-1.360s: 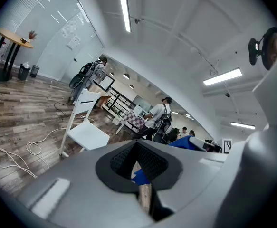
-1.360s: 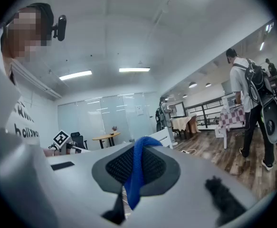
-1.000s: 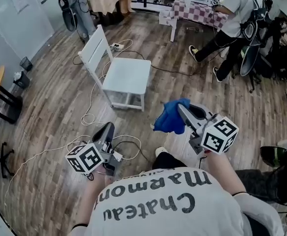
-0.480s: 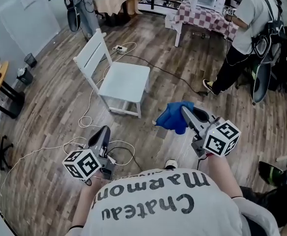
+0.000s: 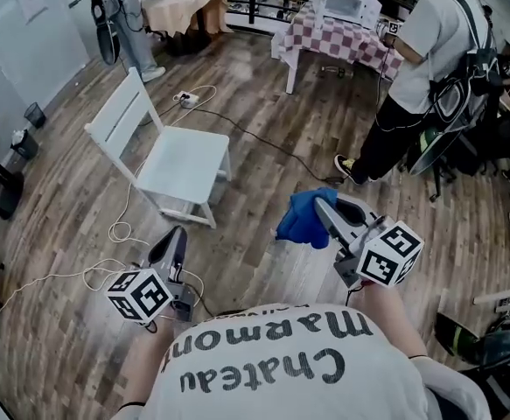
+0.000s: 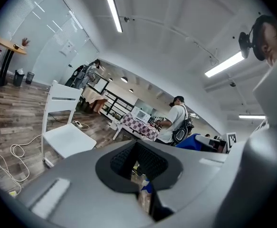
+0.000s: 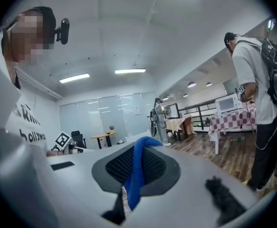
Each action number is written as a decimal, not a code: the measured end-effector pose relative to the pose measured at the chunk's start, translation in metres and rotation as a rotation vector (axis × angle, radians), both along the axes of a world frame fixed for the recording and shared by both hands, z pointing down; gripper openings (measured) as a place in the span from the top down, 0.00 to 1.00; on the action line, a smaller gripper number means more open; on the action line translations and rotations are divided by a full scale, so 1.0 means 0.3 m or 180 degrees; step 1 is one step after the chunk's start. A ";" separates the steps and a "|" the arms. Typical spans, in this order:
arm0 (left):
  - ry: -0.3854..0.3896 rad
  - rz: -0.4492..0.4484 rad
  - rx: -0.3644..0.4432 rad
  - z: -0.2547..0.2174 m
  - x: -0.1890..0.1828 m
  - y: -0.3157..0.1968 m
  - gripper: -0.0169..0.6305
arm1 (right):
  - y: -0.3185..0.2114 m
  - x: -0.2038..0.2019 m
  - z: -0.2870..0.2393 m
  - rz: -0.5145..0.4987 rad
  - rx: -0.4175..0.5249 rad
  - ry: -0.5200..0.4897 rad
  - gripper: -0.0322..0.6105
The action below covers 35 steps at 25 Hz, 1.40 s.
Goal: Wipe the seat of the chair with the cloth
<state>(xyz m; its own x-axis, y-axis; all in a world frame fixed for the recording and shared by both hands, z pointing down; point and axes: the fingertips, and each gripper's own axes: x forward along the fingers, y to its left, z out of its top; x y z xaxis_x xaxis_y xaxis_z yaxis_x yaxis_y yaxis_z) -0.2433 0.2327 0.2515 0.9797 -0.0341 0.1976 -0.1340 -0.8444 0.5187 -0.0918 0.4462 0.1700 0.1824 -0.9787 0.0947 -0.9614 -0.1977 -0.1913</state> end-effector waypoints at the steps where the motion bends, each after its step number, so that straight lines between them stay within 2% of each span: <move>1: -0.0021 -0.0033 -0.0004 0.008 0.019 0.009 0.96 | 0.017 0.025 -0.003 -0.0003 0.0006 0.0005 0.90; 6: -0.0181 -0.0146 0.0052 0.030 0.065 0.011 0.96 | 0.063 0.113 0.025 0.0021 0.0109 -0.0096 0.90; 12: -0.0274 -0.0223 0.0122 0.030 0.151 -0.049 0.96 | 0.026 0.196 0.078 -0.0016 0.0074 -0.0220 0.90; 19: -0.0250 -0.0137 0.0134 0.054 0.370 -0.166 0.96 | -0.081 0.371 0.121 0.0052 0.0057 -0.0302 0.90; 27: -0.0321 -0.0104 0.0152 0.017 0.636 -0.475 0.96 | -0.448 0.584 0.091 -0.0142 -0.0072 -0.0234 0.90; 35: -0.0270 -0.0094 0.0186 -0.022 0.869 -0.816 0.96 | -0.846 0.829 0.017 -0.0276 0.0002 -0.0307 0.90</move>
